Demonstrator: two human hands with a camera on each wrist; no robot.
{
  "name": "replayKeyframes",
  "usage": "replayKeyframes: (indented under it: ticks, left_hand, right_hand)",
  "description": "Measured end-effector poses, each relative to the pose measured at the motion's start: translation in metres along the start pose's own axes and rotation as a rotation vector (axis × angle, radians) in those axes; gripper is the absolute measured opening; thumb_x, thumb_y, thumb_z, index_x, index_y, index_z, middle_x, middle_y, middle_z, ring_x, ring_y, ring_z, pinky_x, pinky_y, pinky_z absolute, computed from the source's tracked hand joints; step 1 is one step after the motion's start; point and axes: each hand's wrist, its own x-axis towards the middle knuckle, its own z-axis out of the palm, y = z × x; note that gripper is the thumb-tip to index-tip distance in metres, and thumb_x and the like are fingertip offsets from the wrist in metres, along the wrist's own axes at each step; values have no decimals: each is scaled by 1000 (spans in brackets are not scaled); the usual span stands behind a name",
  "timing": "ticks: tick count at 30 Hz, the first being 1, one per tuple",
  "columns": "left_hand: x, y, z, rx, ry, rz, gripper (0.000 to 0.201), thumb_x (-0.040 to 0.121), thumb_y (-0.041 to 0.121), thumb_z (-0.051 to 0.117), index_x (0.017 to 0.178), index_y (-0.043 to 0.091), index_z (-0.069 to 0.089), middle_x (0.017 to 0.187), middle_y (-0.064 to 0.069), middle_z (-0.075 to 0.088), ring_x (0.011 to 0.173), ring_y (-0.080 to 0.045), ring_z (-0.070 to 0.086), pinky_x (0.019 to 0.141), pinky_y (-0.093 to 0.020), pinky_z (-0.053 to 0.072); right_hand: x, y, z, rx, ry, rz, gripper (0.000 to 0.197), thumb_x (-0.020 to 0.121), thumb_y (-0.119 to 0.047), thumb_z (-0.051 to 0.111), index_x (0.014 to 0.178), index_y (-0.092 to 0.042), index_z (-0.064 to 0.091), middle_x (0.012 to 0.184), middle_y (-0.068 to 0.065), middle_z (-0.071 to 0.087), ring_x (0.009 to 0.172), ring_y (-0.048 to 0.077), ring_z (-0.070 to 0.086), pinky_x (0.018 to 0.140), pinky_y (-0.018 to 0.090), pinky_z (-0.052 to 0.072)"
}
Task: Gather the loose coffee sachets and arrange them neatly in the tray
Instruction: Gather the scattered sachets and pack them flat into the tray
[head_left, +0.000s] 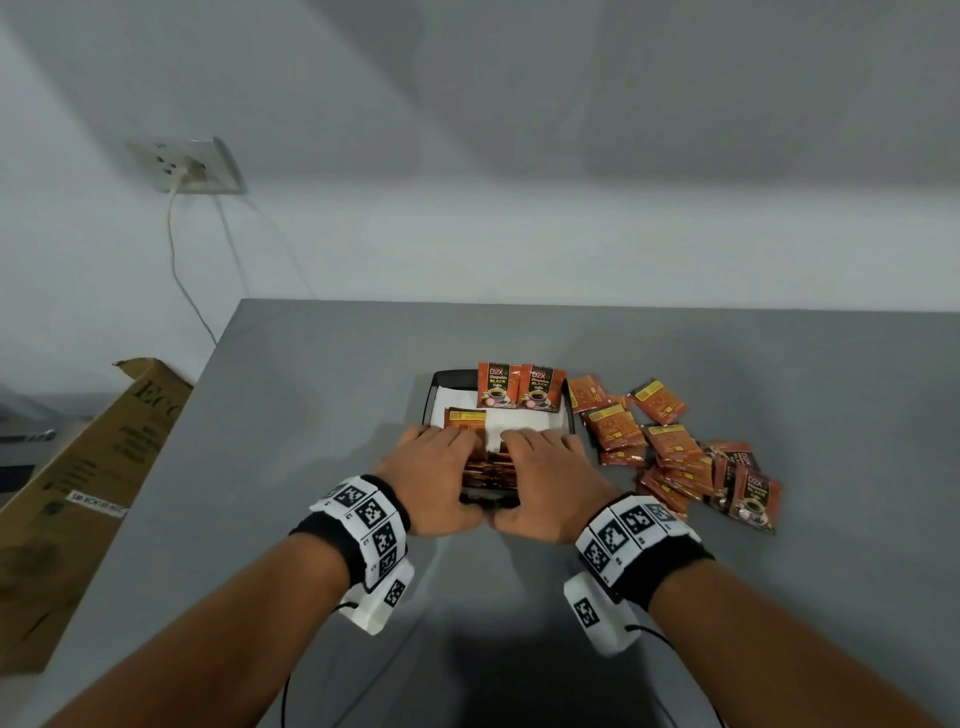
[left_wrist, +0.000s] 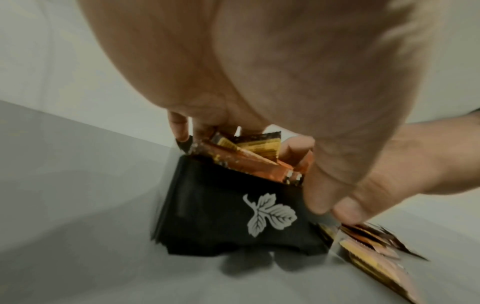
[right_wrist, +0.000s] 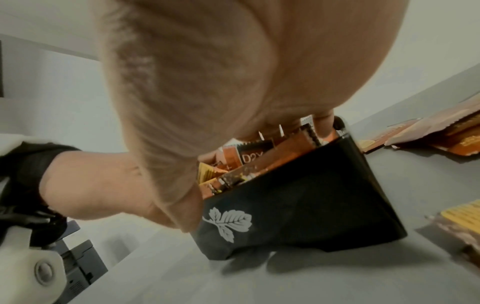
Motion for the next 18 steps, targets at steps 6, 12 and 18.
replayKeyframes:
  ticks: [6, 12, 18]
  left_hand:
    - [1, 5, 7, 4, 91, -10, 67, 69, 58, 58, 123, 22, 48, 117, 6, 60, 110, -18, 57, 111, -36, 33]
    - [-1, 5, 14, 57, 72, -20, 70, 73, 61, 58, 130, 22, 47, 125, 5, 60, 115, -18, 56, 114, -37, 29]
    - [-4, 9, 6, -50, 128, -47, 70, 68, 58, 60, 128, 25, 47, 124, 7, 56, 115, -18, 53, 109, -38, 35]
  right_hand:
    - [0, -5, 7, -16, 56, -2, 93, 71, -65, 61, 148, -21, 32, 139, -2, 50, 126, 24, 48, 114, 51, 30]
    - [-6, -7, 14, -81, 20, 15, 96, 74, -65, 61, 151, -17, 29, 144, 1, 47, 129, 28, 46, 115, 53, 29]
    - [-6, -10, 0, 22, 47, 64, 103, 72, -60, 70, 154, -19, 24, 147, 2, 42, 134, 27, 40, 115, 53, 28]
